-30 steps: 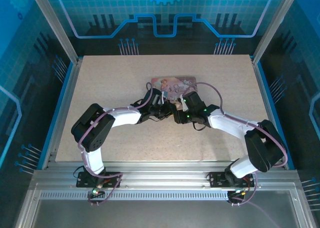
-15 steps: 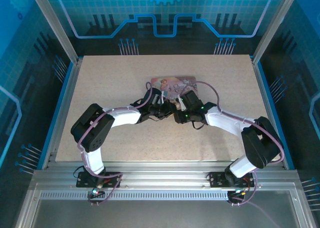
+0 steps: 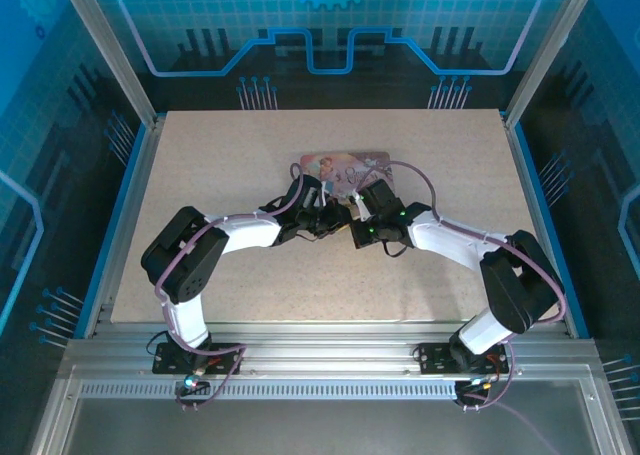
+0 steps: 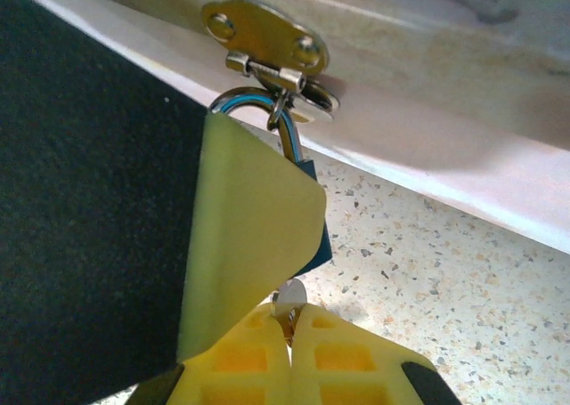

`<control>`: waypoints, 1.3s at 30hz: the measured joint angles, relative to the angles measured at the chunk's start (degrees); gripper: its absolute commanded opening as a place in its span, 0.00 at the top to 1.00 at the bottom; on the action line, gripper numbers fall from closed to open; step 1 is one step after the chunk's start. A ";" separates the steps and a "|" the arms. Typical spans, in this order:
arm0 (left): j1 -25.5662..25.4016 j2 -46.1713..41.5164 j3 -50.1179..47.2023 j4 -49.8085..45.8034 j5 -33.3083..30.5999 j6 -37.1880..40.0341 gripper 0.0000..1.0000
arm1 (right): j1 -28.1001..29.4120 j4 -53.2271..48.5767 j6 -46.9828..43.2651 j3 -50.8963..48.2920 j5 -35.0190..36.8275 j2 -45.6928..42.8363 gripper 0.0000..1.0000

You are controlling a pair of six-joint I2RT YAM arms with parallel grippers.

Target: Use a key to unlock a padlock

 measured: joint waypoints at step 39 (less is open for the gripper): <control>-0.09 -1.90 -1.97 0.26 2.01 0.15 0.96 | -0.87 7.13 0.46 -5.70 -4.07 -4.15 0.63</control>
